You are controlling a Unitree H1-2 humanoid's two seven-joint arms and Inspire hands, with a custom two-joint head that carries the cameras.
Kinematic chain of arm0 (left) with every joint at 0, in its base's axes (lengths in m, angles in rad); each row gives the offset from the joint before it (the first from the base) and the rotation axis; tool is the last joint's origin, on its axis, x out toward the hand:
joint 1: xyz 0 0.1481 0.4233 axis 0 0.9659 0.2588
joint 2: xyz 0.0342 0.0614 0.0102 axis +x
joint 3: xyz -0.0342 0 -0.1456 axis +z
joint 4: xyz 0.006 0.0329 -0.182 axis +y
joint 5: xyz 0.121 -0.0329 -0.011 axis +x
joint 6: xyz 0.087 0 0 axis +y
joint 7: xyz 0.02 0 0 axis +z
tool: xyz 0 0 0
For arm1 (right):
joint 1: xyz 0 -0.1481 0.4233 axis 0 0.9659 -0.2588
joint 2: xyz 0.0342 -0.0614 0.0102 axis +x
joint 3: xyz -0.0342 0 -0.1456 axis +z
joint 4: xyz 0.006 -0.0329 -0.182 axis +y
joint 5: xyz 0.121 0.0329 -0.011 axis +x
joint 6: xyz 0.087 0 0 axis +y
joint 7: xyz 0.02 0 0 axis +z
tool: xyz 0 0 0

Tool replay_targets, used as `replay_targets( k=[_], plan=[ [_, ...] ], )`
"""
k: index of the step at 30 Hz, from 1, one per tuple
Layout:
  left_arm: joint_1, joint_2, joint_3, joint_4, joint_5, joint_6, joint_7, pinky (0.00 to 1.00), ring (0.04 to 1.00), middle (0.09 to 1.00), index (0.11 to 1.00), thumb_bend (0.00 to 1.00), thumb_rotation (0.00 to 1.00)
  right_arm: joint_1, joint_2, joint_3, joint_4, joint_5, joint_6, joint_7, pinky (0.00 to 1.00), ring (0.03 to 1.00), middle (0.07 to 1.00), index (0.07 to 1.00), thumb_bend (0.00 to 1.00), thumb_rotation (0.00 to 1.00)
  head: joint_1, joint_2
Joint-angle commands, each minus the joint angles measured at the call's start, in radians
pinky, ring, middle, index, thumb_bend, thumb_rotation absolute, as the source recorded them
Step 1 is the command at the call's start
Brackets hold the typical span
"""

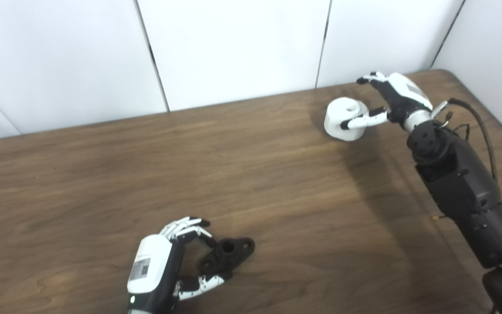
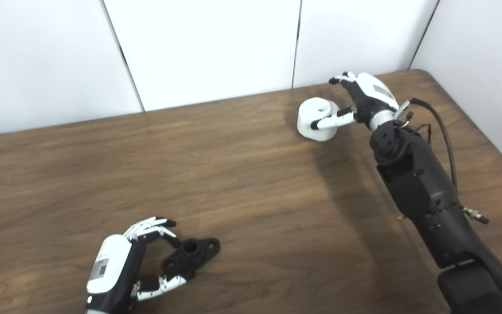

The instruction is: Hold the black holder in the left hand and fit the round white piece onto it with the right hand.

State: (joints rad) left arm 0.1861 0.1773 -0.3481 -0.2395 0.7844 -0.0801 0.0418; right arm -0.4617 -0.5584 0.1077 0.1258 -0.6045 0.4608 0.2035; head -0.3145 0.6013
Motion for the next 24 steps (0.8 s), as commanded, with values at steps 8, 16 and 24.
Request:
replay_targets(
  k=[8,16,24],
  plan=[
    [0.03,0.012,0.001,0.046,0.001,0.009,-0.02,0.8,0.819,0.756,0.488,0.51,0.04,-0.077,-0.031,0.024,0.012,-0.034,-0.015,-0.021,1.0,1.0,0.993,0.846,0.89,0.36,-0.003,-0.007],
    [0.03,0.011,0.003,0.055,-0.002,0.002,-0.005,0.81,0.821,0.756,0.488,0.51,0.04,-0.072,-0.043,0.039,-0.002,-0.042,-0.022,-0.016,1.0,1.0,0.997,0.807,0.87,0.35,-0.003,-0.007],
    [0.03,0.013,0.004,0.046,0.0,0.005,-0.01,0.8,0.819,0.754,0.488,0.51,0.04,-0.054,-0.057,0.044,-0.035,-0.038,-0.036,-0.01,0.98,1.0,0.984,0.729,0.85,0.33,-0.005,-0.003]
  ],
)
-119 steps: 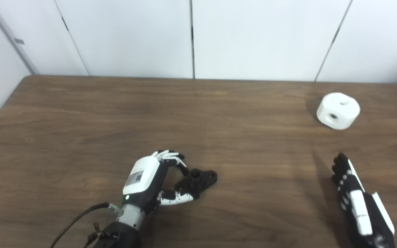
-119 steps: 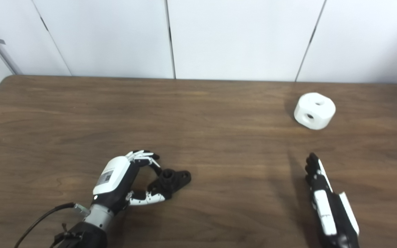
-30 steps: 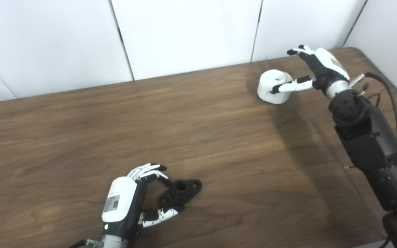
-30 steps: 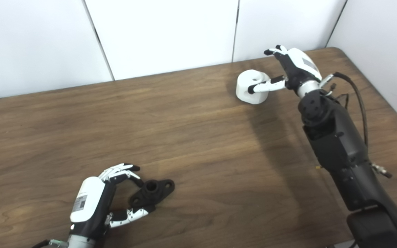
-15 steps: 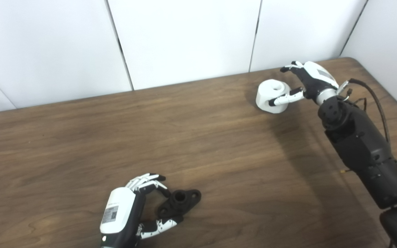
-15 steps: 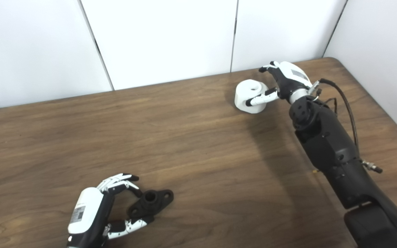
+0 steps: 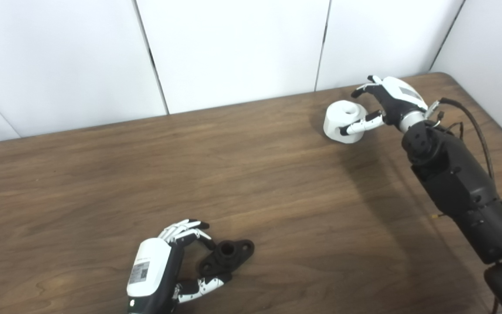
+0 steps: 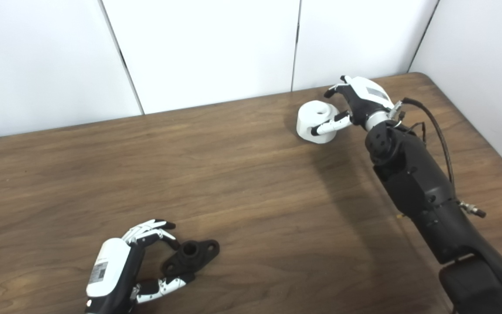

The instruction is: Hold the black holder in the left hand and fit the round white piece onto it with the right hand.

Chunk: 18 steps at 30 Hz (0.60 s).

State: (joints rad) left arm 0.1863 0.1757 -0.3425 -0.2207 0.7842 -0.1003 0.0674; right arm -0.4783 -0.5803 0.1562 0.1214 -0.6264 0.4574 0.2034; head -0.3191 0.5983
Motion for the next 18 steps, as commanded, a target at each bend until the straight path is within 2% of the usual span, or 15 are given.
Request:
replay_targets(
  k=[1,6,12,18],
  plan=[
    [0.03,0.014,-0.001,0.025,-0.001,0.027,-0.037,0.8,0.82,0.754,0.488,0.51,0.04,-0.037,-0.036,-0.005,-0.03,-0.015,-0.036,-0.012,0.98,1.0,0.983,0.724,0.85,0.33,0.0,0.0],
    [0.032,0.009,-0.001,0.019,-0.004,0.031,-0.041,0.81,0.822,0.755,0.488,0.51,0.04,-0.035,-0.034,-0.014,-0.025,-0.009,-0.054,-0.022,0.96,1.0,0.965,0.673,0.84,0.32,0.0,0.002],
    [0.032,0.011,-0.005,0.015,0.003,0.031,-0.044,0.8,0.817,0.756,0.488,0.51,0.04,-0.031,-0.032,-0.024,-0.007,-0.001,-0.084,-0.043,0.94,1.0,0.929,0.613,0.82,0.25,0.001,0.003],
    [0.032,0.007,-0.005,0.011,0.005,0.035,-0.045,0.79,0.812,0.753,0.488,0.51,0.04,-0.031,-0.035,-0.022,-0.001,-0.005,-0.087,-0.036,0.95,1.0,0.926,0.608,0.81,0.25,0.003,0.003]
  ],
)
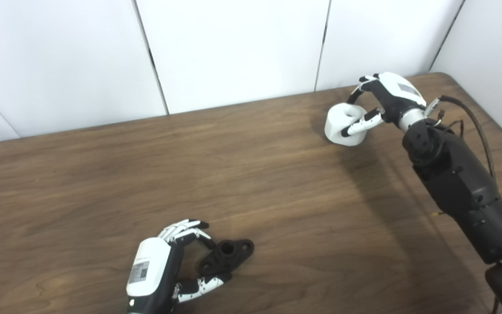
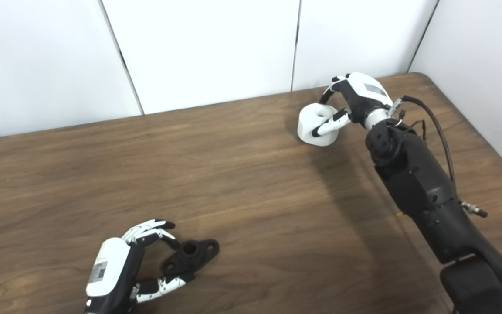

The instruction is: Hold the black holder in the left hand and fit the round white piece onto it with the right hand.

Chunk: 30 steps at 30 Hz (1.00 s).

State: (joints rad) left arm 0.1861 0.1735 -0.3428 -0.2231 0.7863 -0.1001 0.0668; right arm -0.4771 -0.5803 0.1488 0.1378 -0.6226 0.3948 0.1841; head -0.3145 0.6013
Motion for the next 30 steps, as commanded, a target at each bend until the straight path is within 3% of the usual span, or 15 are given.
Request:
replay_targets(
  k=[1,22,28,29,30],
  plan=[
    [0.032,0.009,-0.005,0.013,0.001,0.033,-0.044,0.79,0.812,0.753,0.488,0.51,0.04,-0.031,-0.036,-0.013,-0.018,-0.01,-0.023,-0.016,0.95,1.0,0.926,0.61,0.82,0.25,0.0,0.001],
    [0.032,0.005,-0.008,0.002,0.007,0.046,-0.053,0.79,0.814,0.752,0.487,0.51,0.04,-0.031,-0.049,-0.001,-0.013,-0.011,-0.025,0.001,0.94,1.0,0.926,0.633,0.84,0.27,0.003,0.005],
    [0.032,0.006,-0.008,0.0,0.003,0.047,-0.056,0.8,0.814,0.752,0.487,0.51,0.04,-0.031,-0.043,-0.008,-0.009,-0.004,-0.036,-0.014,0.93,1.0,0.915,0.597,0.82,0.24,0.003,0.005],
    [0.031,0.007,-0.008,-0.001,0.004,0.048,-0.057,0.8,0.815,0.754,0.488,0.51,0.04,-0.031,-0.042,-0.01,-0.01,-0.004,-0.036,-0.017,0.93,1.0,0.91,0.583,0.81,0.22,0.003,0.005],
    [0.031,0.007,-0.008,-0.001,0.005,0.047,-0.056,0.8,0.815,0.754,0.488,0.51,0.04,-0.031,-0.04,-0.011,-0.012,-0.005,-0.033,-0.019,0.94,1.0,0.908,0.528,0.64,0.18,0.003,0.005]
  ],
)
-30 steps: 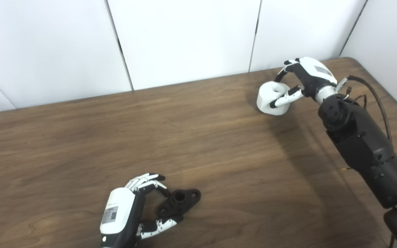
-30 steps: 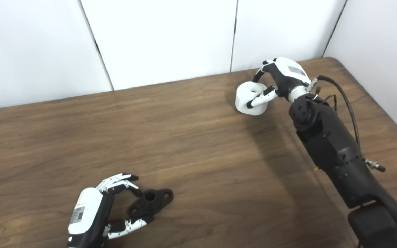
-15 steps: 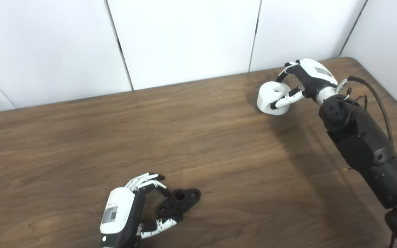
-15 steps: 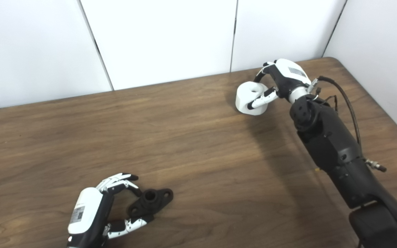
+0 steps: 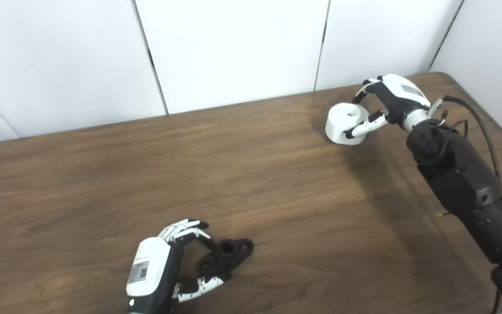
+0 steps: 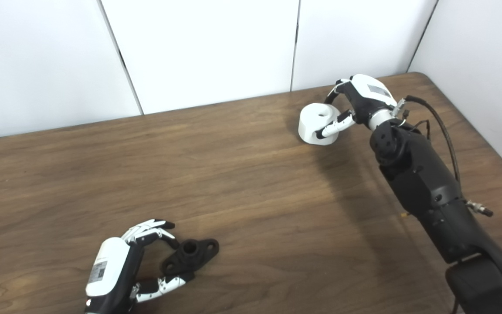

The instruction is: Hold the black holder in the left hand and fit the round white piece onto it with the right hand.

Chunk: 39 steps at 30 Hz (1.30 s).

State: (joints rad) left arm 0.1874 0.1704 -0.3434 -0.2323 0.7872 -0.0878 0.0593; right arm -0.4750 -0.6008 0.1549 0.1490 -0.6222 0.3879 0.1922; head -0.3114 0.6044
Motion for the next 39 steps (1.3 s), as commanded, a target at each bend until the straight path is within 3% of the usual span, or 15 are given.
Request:
replay_targets(
  k=[1,5,22,29,39],
  plan=[
    [0.03,0.009,-0.007,0.007,0.004,0.035,-0.049,0.8,0.814,0.754,0.488,0.51,0.04,-0.032,-0.018,-0.019,-0.025,-0.006,-0.025,-0.03,0.94,1.0,0.905,0.509,0.59,0.16,0.0,0.006],
    [0.03,0.007,-0.008,0.005,0.006,0.038,-0.051,0.79,0.813,0.752,0.488,0.51,0.04,-0.03,-0.014,-0.025,-0.027,-0.004,-0.029,-0.043,0.94,1.0,0.884,0.487,0.53,0.14,0.001,0.008],
    [0.018,-0.012,-0.014,0.015,0.019,0.043,-0.047,0.79,0.809,0.75,0.487,0.51,0.04,-0.02,-0.025,-0.021,-0.037,-0.009,-0.053,-0.051,0.92,0.981,0.858,0.484,0.52,0.14,0.036,0.015],
    [0.004,-0.034,-0.024,0.038,0.043,0.052,-0.044,0.78,0.805,0.753,0.488,0.51,0.04,0.035,-0.071,0.002,-0.227,-0.035,-0.052,0.046,0.92,0.983,0.852,0.485,0.52,0.14,0.065,0.015],
    [-0.011,-0.058,-0.046,0.063,0.06,0.079,-0.037,0.8,0.818,0.762,0.488,0.51,0.04,0.079,-0.067,0.006,-0.546,-0.059,0.043,0.248,0.95,1.0,0.858,0.484,0.52,0.14,0.124,0.028]
  ],
)
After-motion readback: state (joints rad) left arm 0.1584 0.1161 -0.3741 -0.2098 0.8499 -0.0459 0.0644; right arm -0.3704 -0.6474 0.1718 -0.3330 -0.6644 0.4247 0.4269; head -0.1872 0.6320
